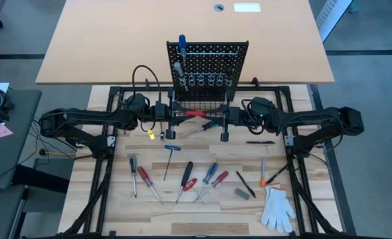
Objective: Hang tools onto peg board
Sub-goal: Hang the top red t handle screwdriver on the black peg board
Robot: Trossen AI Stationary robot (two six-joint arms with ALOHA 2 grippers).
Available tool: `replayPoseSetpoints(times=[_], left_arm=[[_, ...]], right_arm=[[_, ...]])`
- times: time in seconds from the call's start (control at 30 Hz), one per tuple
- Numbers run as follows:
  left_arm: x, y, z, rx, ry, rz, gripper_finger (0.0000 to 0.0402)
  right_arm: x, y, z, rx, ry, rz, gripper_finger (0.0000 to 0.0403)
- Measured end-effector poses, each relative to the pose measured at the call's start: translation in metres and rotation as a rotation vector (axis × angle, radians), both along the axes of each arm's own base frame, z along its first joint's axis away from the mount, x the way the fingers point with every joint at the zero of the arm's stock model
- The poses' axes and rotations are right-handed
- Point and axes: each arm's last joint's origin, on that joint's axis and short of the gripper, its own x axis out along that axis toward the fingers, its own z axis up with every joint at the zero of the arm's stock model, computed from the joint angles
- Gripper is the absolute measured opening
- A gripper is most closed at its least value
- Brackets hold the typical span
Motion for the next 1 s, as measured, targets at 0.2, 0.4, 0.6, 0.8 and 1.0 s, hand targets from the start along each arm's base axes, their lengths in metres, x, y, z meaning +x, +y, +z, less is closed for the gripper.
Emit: replayPoseSetpoints(times=[0.2, 0.4, 0.6, 0.8, 1.0], left_arm=[[-0.008, 0.002, 0.003, 0.04, 0.058, 0.069, 0.0121], [-0.031, 0.0, 0.008, 0.076, 0.203, 0.245, 0.0159], [-0.051, -0.004, 0.004, 0.018, 0.372, 0.261, 0.0159], [-0.051, -0.007, -0.006, -0.029, 0.466, 0.24, 0.0158], [-0.049, -0.013, -0.006, -0.018, 0.465, 0.213, 0.0158]], right_arm=[[-0.009, 0.0, 0.005, -0.025, 0.033, -0.156, 0.0037], [-0.036, 0.001, 0.029, -0.065, -0.014, -0.366, 0.0036], [-0.059, -0.012, 0.047, -0.078, -0.071, -0.558, 0.0035], [-0.061, -0.038, 0.043, 0.008, -0.085, -0.652, 0.0035], [-0.054, -0.052, 0.03, 0.022, -0.012, -0.728, 0.0035]])
